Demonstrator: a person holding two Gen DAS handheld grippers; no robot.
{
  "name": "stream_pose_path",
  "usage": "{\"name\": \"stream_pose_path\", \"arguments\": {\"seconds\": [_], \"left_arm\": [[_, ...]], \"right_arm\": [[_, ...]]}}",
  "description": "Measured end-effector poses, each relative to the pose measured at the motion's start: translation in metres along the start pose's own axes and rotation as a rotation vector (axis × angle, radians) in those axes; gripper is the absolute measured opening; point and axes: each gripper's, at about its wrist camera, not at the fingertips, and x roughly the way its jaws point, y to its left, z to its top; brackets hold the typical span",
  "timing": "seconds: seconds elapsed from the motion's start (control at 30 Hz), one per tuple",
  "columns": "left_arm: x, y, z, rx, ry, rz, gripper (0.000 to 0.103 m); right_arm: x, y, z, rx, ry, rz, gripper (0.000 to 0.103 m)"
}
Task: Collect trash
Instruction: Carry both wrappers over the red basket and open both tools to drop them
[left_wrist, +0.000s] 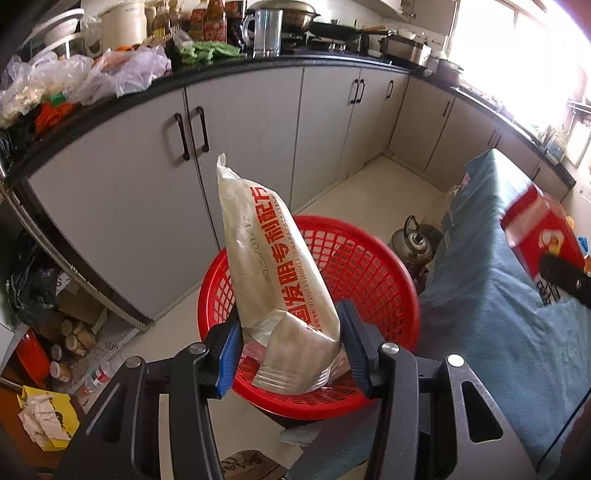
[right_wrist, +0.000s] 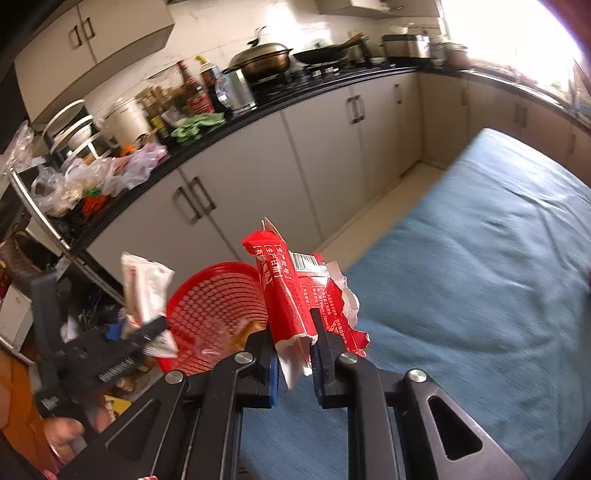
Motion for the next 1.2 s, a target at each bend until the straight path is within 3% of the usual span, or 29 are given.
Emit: {"name": "stream_pose_path", "arguments": {"seconds": [0.27, 0.63, 0.73, 0.8, 0.83, 1.2], "left_arm": [[0.017, 0.009, 0.001, -0.027, 0.032, 0.009, 0.048], [0.025, 0.013, 0.004, -0.045, 0.044, 0.004, 0.049], [0.022, 0.014, 0.005, -0.051, 0.041, -0.009, 0.050], [0.021, 0.014, 0.006, -0.048, 0.037, -0.013, 0.050], [0.019, 0.014, 0.006, -0.044, 0.032, -0.011, 0.051], [-0.001, 0.000, 0.005, 0.003, -0.013, 0.010, 0.057]], "right_arm": [[0.059, 0.036, 0.023, -0.041, 0.091, 0.114, 0.015], [0.128, 0.048, 0.019, 0.009, 0.255, 0.217, 0.018], [0.130, 0.045, 0.017, 0.013, 0.263, 0.220, 0.024], [0.126, 0.044, 0.016, 0.003, 0.248, 0.203, 0.040], [0.122, 0.044, 0.016, -0.001, 0.236, 0.196, 0.042], [0.082, 0.016, 0.015, 0.050, 0.155, 0.153, 0.044]]}}
